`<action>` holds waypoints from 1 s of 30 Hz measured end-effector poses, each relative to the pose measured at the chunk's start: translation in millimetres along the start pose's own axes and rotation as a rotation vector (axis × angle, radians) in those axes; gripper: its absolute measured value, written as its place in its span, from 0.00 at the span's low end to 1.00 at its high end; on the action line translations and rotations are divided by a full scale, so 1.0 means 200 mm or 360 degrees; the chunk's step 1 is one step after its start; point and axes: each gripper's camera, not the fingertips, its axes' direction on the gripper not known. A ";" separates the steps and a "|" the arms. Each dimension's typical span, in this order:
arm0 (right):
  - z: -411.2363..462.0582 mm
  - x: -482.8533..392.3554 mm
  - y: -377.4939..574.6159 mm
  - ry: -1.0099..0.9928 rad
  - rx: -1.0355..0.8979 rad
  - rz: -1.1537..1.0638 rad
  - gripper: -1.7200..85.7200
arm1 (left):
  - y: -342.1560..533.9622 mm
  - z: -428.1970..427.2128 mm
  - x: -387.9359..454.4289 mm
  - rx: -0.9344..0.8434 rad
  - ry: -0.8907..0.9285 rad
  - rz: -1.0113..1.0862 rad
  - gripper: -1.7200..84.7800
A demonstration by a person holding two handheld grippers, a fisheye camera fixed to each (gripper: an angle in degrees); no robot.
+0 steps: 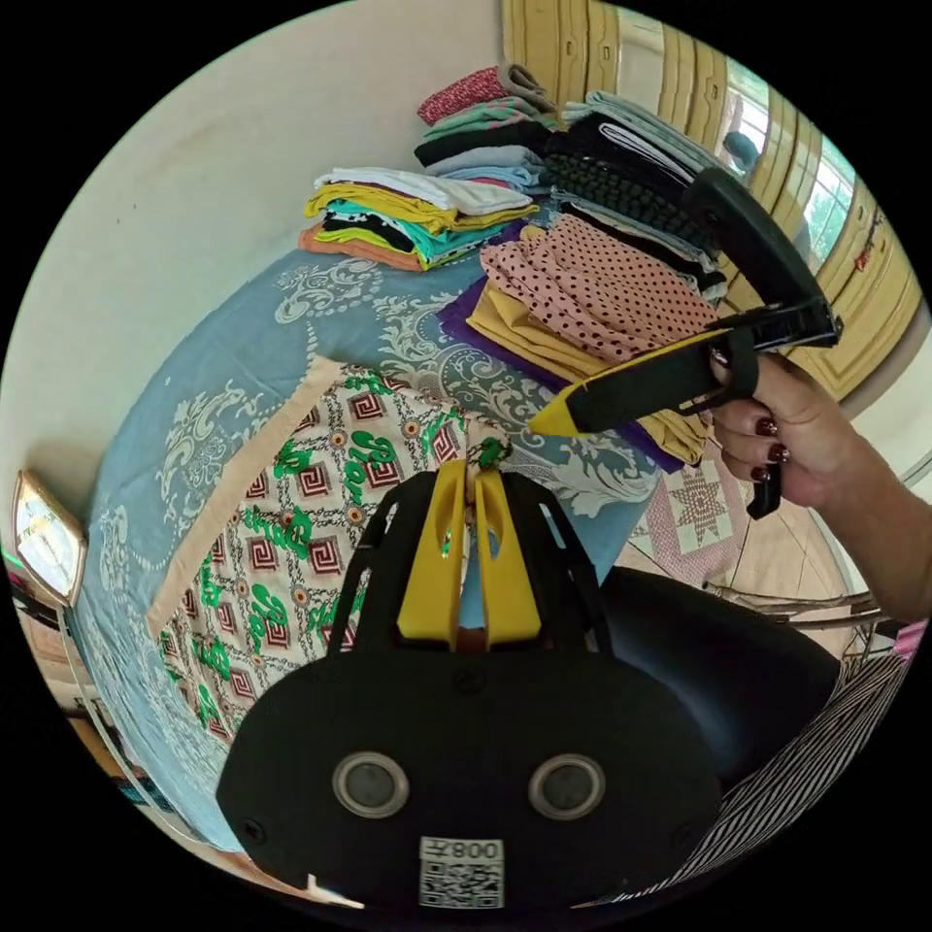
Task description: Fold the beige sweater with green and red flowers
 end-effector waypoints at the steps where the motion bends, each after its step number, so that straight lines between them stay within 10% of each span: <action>1: -0.01 0.02 -0.03 0.0014 0.0032 0.0030 0.02 | 0.00 0.00 -0.01 0.0010 0.0013 -0.0038 0.04; 30: 0.55 0.24 -1.28 0.0118 -0.0104 0.0338 0.08 | -0.12 0.31 0.02 0.0090 0.0359 -0.0267 0.04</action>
